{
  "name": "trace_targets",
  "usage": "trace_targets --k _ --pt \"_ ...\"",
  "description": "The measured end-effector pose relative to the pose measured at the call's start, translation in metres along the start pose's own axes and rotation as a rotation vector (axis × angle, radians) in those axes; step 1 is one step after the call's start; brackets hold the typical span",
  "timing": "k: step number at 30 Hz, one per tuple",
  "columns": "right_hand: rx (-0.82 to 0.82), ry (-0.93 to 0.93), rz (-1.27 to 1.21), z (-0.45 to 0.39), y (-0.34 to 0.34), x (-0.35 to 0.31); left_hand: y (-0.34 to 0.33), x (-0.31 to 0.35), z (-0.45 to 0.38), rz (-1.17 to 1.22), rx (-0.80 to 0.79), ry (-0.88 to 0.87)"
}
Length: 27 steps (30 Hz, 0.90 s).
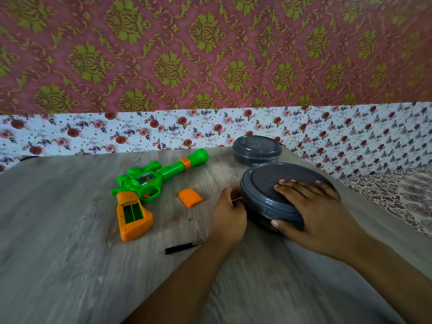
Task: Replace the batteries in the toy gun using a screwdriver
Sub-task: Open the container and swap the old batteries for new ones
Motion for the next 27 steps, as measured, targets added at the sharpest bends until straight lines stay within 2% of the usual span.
trace_targets --k 6,10,15,21,27 --pt "-0.063 -0.115 0.100 -0.010 -0.006 -0.024 0.004 0.006 0.003 -0.072 -0.079 -0.144" --pt "-0.049 -0.092 0.106 -0.016 -0.007 -0.029 -0.003 0.002 0.004 -0.136 -0.194 -0.267" --pt "-0.072 -0.091 0.181 -0.018 -0.010 -0.027 -0.008 0.002 0.006 -0.227 -0.329 -0.309" --pt "-0.085 -0.001 0.162 -0.021 -0.006 -0.035 -0.008 0.000 0.007 -0.179 -0.285 -0.240" --pt "0.042 0.140 0.141 -0.026 -0.001 -0.037 -0.009 0.001 0.005 -0.219 -0.286 -0.250"
Point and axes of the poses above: each hand's wrist, its own z-axis away from the middle knuckle, its own y-axis out of the back of the hand, x = y × z, the point moved 3 cm from there along -z, towards the middle knuckle, and after that the axes turned 11 degrees about x, right-handed, at the moved point
